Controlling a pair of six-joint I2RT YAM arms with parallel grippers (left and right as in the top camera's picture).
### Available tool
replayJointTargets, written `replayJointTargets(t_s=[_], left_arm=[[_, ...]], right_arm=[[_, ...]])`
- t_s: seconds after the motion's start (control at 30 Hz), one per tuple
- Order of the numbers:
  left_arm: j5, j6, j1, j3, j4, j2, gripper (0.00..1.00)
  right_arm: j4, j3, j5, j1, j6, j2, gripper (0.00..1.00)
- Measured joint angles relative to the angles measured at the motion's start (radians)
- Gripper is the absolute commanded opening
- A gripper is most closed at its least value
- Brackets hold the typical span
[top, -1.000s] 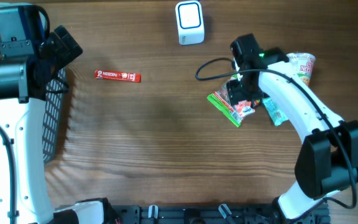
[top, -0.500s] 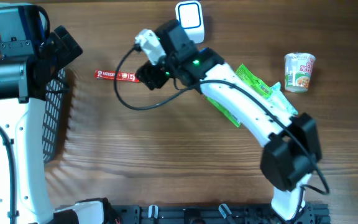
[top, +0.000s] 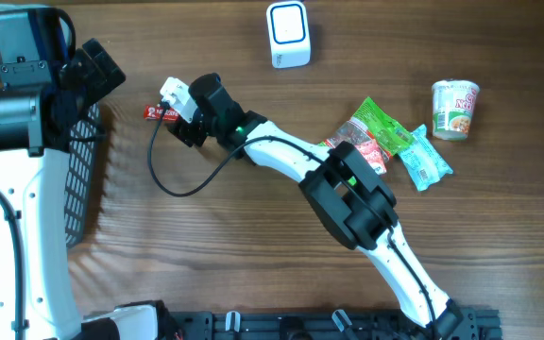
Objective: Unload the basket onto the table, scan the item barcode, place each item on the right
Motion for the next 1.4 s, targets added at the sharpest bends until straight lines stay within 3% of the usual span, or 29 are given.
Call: replayJointTargets(t_s=[0.1,0.13,0.23,0.3,0.37,0.53,0.57,0.6,0.63,0.67,0.8,0.93,1.07,1.1,1.23,1.3,1.4], left_arm=[[0.000,0.000,0.000,0.000,0.000,0.000,1.00],[0.000,0.000,0.000,0.000,0.000,0.000,1.00],[0.000,0.000,0.000,0.000,0.000,0.000,1.00],[0.000,0.000,0.000,0.000,0.000,0.000,1.00],[0.000,0.000,0.000,0.000,0.000,0.000,1.00],[0.000,0.000,0.000,0.000,0.000,0.000,1.00],[0.000,0.000,0.000,0.000,0.000,0.000,1.00],[0.000,0.000,0.000,0.000,0.000,0.000,1.00],[0.000,0.000,0.000,0.000,0.000,0.000,1.00],[0.000,0.000,0.000,0.000,0.000,0.000,1.00],[0.000,0.000,0.000,0.000,0.000,0.000,1.00],[0.000,0.000,0.000,0.000,0.000,0.000,1.00],[0.000,0.000,0.000,0.000,0.001,0.000,1.00],[0.000,0.000,0.000,0.000,0.000,0.000,1.00],[0.000,0.000,0.000,0.000,0.000,0.000,1.00],[0.000,0.000,0.000,0.000,0.000,0.000,1.00],[0.000,0.000,0.000,0.000,0.000,0.000,1.00]], right_arm=[[0.004,0.000,0.008,-0.002,0.000,0.041,0.74],[-0.011,0.000,0.007,-0.003,0.008,0.048,0.68],[-0.122,0.030,0.000,-0.019,0.048,0.048,0.32],[-0.260,0.055,0.004,-0.036,0.060,0.023,0.23],[-0.460,0.058,0.004,-0.047,0.062,-0.026,0.04],[-0.943,0.022,0.009,-0.049,0.076,-0.153,0.05],[-1.023,0.020,0.013,-0.049,0.076,-0.175,0.10],[-1.129,0.015,0.016,-0.049,0.076,-0.205,0.22],[-1.219,0.013,0.016,-0.049,0.080,-0.230,0.52],[-1.286,0.009,0.015,-0.049,0.079,-0.265,0.60],[-1.308,0.002,0.035,-0.049,0.088,-0.288,0.57],[-1.212,-0.011,0.037,-0.047,0.161,-0.288,0.50],[-1.015,-0.087,0.033,-0.022,0.248,-0.288,0.47],[-0.964,-0.111,0.034,-0.015,0.286,-0.288,0.52],[-0.755,-0.238,-0.005,-0.007,0.503,-0.289,0.49],[-0.771,-0.249,-0.129,-0.004,0.469,-0.292,0.51],[-0.933,-0.254,-0.265,0.028,0.298,-0.292,0.52]])
